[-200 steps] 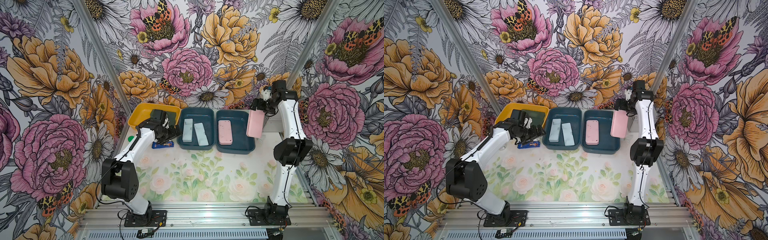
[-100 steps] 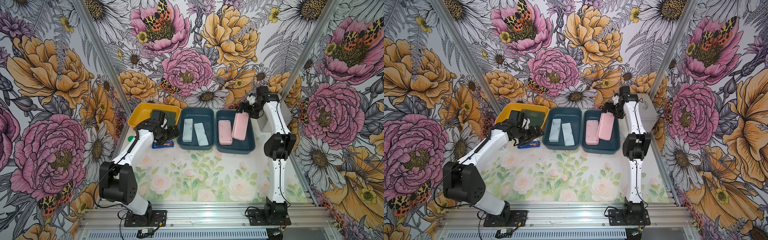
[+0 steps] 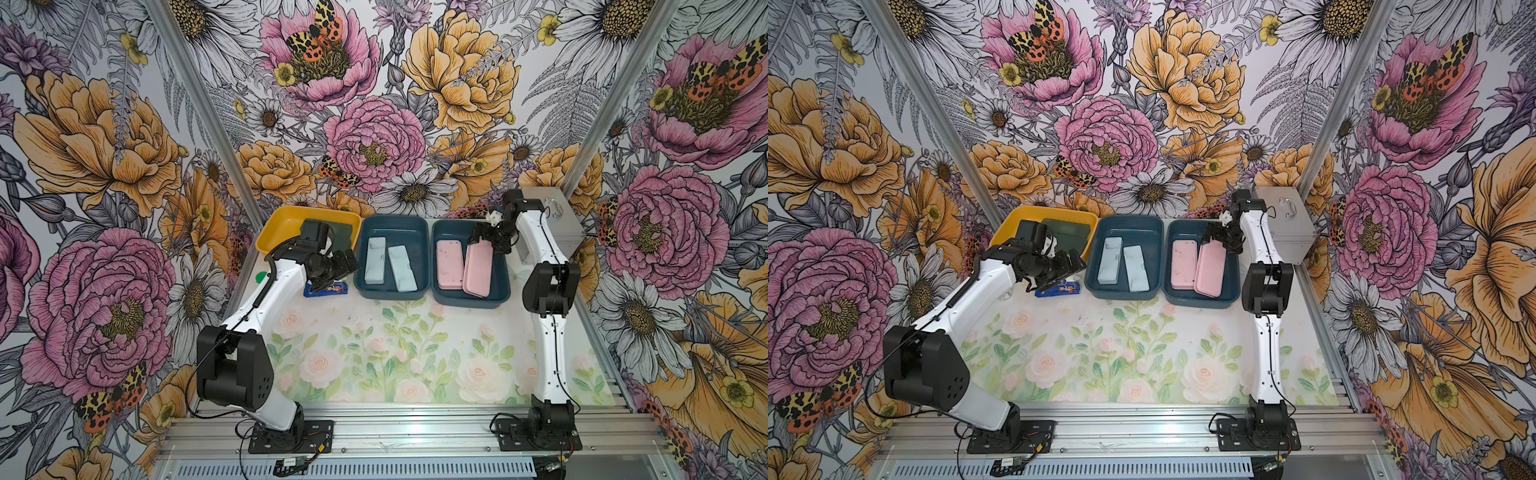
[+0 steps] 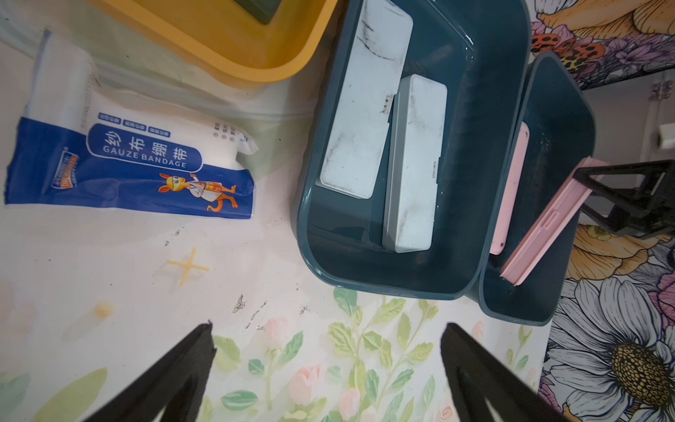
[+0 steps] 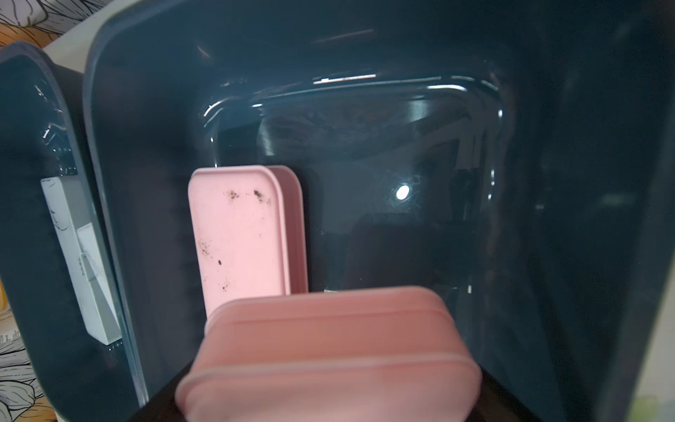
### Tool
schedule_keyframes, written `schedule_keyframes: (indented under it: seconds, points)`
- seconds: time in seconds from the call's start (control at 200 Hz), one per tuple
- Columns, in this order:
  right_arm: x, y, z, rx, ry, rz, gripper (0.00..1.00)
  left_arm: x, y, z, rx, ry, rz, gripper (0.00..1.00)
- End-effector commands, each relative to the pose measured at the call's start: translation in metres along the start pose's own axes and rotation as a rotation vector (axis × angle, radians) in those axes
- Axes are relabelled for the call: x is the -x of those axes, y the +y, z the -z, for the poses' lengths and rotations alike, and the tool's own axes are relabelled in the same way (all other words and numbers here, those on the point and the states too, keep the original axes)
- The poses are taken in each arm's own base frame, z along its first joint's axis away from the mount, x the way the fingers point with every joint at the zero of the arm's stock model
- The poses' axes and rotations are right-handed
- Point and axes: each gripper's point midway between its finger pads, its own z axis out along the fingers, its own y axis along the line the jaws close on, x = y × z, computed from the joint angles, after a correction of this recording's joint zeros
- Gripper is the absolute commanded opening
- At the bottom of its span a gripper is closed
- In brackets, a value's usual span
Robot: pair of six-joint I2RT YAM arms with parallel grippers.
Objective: Place the pencil cases by color into the storage box
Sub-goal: Place the pencil case at the storage box.
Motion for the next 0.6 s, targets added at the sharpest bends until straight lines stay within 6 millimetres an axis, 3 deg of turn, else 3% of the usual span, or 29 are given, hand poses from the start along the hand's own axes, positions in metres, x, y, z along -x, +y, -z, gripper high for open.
schedule_keyframes:
  seconds: [0.0, 0.12, 0.34, 0.43, 0.595]
  points:
    - [-0.008, -0.011, -0.013, -0.046, 0.042, 0.011, 0.83, 0.014, -0.001, 0.012, 0.005, -0.063, 0.017, 0.99]
    - [-0.009, -0.019, -0.02, -0.074, 0.06, 0.014, 0.86, 0.014, 0.0, 0.011, 0.012, -0.065, 0.025, 0.99]
    - [0.007, -0.021, -0.013, -0.115, 0.001, 0.055, 0.94, 0.013, -0.003, 0.01, 0.022, -0.071, 0.025, 0.99]
    - [0.02, -0.02, 0.0, -0.147, -0.063, 0.076, 0.99, 0.012, -0.005, 0.01, 0.025, -0.073, 0.022, 0.99]
    - [0.043, -0.016, 0.028, -0.266, -0.185, 0.154, 0.99, 0.007, -0.007, 0.01, 0.027, -0.071, 0.018, 0.99]
